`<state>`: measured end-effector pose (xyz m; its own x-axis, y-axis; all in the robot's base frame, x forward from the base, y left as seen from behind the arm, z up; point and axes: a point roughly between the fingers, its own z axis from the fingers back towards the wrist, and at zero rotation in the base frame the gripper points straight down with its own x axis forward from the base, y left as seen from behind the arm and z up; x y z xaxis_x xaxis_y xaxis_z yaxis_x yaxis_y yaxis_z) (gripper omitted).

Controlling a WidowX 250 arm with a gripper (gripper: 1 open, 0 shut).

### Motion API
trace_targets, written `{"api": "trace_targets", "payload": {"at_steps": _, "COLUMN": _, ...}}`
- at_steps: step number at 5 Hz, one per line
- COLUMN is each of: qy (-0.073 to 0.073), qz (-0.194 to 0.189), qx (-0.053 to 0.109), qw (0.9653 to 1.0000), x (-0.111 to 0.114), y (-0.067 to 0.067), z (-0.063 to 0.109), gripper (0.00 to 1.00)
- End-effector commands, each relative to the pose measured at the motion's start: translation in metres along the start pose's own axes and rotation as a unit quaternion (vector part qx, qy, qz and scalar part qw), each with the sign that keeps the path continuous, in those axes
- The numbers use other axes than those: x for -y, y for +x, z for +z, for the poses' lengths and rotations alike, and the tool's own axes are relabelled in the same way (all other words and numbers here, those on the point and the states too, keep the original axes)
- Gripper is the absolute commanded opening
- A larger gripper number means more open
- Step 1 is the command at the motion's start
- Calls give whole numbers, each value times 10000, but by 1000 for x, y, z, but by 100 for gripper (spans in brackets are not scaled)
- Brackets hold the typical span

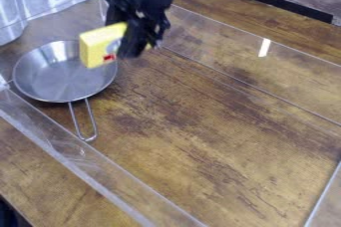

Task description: Put the yellow object in the silver pan

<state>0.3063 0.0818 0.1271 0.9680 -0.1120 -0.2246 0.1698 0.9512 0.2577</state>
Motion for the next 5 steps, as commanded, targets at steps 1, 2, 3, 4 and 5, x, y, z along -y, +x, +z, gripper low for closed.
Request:
{"api": "trace_targets", "payload": {"at_steps": 1, "qy": 201, "qz": 347, "qx": 433, "qw": 9983, "x": -27, "y": -13, "z": 30, "gripper": 0}}
{"api": "trace_targets", "payload": {"at_steps": 2, "qy": 225, "qz": 342, "qx": 378, "qw": 9984, "x": -32, "y": -23, "z": 27, "gripper": 0}}
{"api": "trace_targets", "payload": {"at_steps": 3, "qy": 220, "qz": 312, "qx": 330, "qw": 9987, "x": -33, "y": -30, "z": 16, "gripper": 0}}
{"api": "trace_targets", "payload": {"at_steps": 4, "qy": 195, "qz": 325, "qx": 255, "qw": 9990, "x": -36, "y": -37, "z": 10, "gripper": 0}}
{"api": "trace_targets", "payload": {"at_steps": 5, "qy": 179, "qz": 341, "qx": 197, "qw": 9991, "x": -42, "y": -41, "z": 4, "gripper": 0}}
